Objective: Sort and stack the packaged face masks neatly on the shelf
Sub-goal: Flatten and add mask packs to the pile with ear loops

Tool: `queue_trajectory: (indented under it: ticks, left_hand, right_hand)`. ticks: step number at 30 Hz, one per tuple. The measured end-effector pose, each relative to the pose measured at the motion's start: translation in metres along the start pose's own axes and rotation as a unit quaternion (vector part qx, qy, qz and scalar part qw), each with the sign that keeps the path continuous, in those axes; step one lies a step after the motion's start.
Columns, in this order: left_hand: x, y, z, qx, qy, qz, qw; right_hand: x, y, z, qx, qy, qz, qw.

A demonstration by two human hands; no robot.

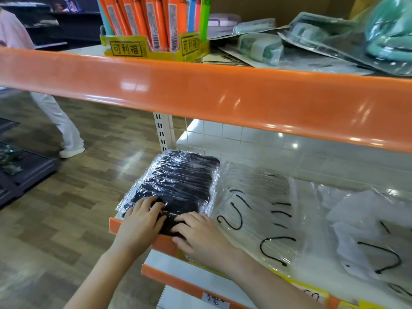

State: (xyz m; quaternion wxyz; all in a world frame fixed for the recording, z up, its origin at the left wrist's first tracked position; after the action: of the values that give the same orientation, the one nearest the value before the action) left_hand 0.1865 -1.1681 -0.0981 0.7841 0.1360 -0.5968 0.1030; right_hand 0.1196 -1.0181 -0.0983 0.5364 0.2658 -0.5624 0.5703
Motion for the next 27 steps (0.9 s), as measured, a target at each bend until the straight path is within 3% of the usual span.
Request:
queue_trajectory:
  ticks: [4, 8, 9, 13, 17, 27]
  left_hand:
    - [0.000, 0.048, 0.009, -0.047, 0.052, -0.033, 0.997]
    - [-0.006, 0.105, 0.021, -0.116, 0.072, -0.073, 0.988]
    - [-0.009, 0.118, 0.023, -0.133, 0.061, -0.080, 0.986]
    - [-0.017, 0.160, 0.029, -0.180, 0.015, -0.103, 0.978]
    - [-0.025, 0.189, 0.027, -0.237, -0.026, -0.102, 0.966]
    - [-0.040, 0.206, 0.036, -0.226, -0.227, 0.014, 0.947]
  right_hand:
    - [0.025, 0.013, -0.014, -0.050, 0.043, 0.046, 0.997]
    - [0.046, 0.040, -0.043, -0.140, 0.100, -0.016, 0.985]
    - [0.052, 0.047, -0.052, -0.164, 0.112, -0.041, 0.979]
    - [0.063, 0.073, -0.092, -0.275, 0.020, -0.081, 0.958]
    - [0.074, 0.085, -0.120, -0.331, 0.030, -0.129, 0.934]
    - [0.086, 0.098, -0.154, -0.343, -0.064, -0.089, 0.933]
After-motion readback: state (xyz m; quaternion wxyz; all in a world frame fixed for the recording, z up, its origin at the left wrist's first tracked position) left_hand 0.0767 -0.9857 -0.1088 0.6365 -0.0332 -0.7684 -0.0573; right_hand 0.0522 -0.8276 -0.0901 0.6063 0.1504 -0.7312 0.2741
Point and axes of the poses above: each hand's wrist, its own z-axis towards the middle knuckle, its own x-axis out of the back of the hand, y = z × x, the point moved 4 cm from there along z, towards the middle knuckle, and after that the axes turned 1 degree about z, right-handed, at the moved point
